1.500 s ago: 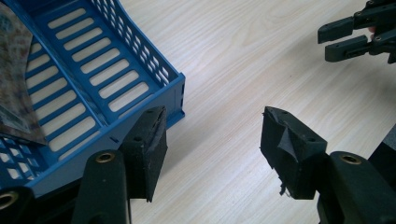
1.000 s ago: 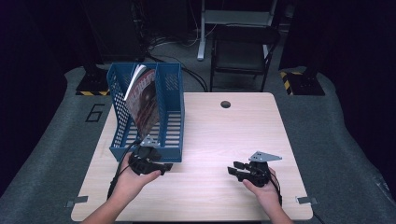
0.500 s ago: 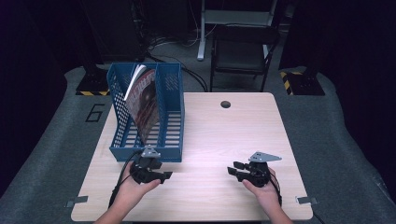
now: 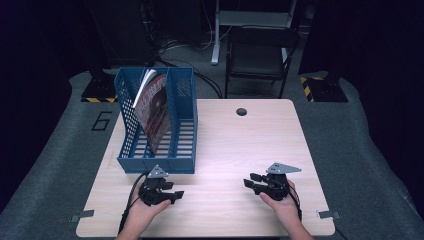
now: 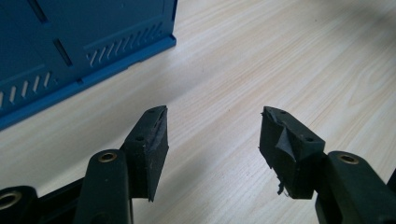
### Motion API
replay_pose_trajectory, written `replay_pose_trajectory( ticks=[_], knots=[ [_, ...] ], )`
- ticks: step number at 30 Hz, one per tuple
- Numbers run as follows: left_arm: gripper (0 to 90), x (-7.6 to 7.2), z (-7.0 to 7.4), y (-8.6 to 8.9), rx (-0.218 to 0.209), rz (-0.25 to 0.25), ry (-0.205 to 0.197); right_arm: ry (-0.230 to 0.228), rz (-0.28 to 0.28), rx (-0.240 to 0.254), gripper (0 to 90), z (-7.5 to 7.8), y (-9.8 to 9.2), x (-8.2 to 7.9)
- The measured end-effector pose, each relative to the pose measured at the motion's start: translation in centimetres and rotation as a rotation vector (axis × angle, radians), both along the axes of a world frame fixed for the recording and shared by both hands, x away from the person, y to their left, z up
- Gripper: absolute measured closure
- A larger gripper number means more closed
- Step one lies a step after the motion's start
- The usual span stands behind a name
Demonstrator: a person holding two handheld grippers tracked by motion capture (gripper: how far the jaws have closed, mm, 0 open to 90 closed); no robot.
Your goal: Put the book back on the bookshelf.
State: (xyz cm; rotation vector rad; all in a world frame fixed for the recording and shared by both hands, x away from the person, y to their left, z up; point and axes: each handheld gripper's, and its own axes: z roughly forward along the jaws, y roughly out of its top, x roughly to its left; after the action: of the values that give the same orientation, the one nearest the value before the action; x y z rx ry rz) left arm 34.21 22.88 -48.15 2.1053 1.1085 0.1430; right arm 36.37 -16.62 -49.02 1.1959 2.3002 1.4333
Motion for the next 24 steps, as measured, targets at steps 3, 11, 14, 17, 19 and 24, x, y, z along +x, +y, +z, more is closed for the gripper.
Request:
replay_pose_trajectory(
  ticks=[3,11,14,17,19,24],
  knots=[
    [42.3,0.0,-0.6,0.1,0.004,0.008,-0.011,0.000,0.000,-0.001,57.9,0.0,0.0,0.0],
    [42.4,0.0,-1.2,0.3,0.006,-0.004,-0.012,0.005,0.008,-0.004,58.0,-0.1,0.1,0.0],
    [42.8,0.0,-1.5,-0.1,0.000,-0.008,-0.021,0.008,0.009,-0.007,58.0,-0.1,0.2,-0.1],
    [41.6,0.0,-1.8,-0.5,0.019,-0.019,-0.036,0.007,0.002,-0.009,58.0,-0.1,0.2,-0.1],
    [41.2,0.0,-1.9,-0.7,0.027,-0.026,-0.036,0.003,0.004,-0.010,58.0,-0.2,0.1,0.0],
    [41.1,0.0,-2.0,-1.0,0.042,-0.045,-0.038,0.011,0.000,-0.008,58.0,-0.3,0.1,0.0]
  ],
)
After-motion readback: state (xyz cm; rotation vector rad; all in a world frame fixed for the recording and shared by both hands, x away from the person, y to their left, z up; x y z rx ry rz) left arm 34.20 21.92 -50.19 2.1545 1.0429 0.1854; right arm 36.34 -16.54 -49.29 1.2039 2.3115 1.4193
